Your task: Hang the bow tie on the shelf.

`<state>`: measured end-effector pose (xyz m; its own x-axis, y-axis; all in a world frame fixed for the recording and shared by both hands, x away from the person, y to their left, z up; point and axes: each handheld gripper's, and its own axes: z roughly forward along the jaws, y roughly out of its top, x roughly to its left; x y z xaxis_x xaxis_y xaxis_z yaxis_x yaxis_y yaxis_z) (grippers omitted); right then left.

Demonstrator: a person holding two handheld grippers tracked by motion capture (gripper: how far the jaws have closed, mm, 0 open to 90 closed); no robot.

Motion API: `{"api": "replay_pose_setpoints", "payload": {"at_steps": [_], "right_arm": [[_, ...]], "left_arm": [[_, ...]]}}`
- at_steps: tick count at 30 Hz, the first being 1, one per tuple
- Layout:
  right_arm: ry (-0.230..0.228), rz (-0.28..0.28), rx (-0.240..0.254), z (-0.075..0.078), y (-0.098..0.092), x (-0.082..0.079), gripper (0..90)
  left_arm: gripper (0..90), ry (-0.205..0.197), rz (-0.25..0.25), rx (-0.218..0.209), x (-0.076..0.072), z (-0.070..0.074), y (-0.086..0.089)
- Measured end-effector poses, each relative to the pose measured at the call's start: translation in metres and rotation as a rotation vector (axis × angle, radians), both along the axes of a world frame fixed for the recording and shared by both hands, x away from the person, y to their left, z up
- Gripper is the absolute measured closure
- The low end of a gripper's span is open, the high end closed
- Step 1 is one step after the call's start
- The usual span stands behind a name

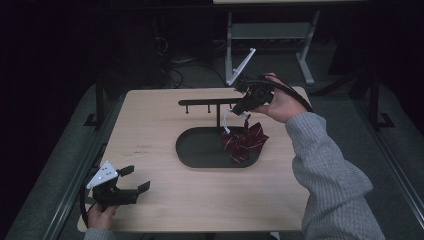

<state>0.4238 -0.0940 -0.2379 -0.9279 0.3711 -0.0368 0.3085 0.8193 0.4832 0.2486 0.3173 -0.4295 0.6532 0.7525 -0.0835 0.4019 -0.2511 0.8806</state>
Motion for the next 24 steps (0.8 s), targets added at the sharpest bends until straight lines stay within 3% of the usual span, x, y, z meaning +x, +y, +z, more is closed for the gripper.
{"api": "replay_pose_setpoints", "payload": {"at_steps": [24], "right_arm": [[0.032,-0.043,-0.009,-0.008,0.003,0.027,87.3]], "left_arm": [[13.1,-0.001,-0.001,-0.005,0.000,0.000,0.000]]}}
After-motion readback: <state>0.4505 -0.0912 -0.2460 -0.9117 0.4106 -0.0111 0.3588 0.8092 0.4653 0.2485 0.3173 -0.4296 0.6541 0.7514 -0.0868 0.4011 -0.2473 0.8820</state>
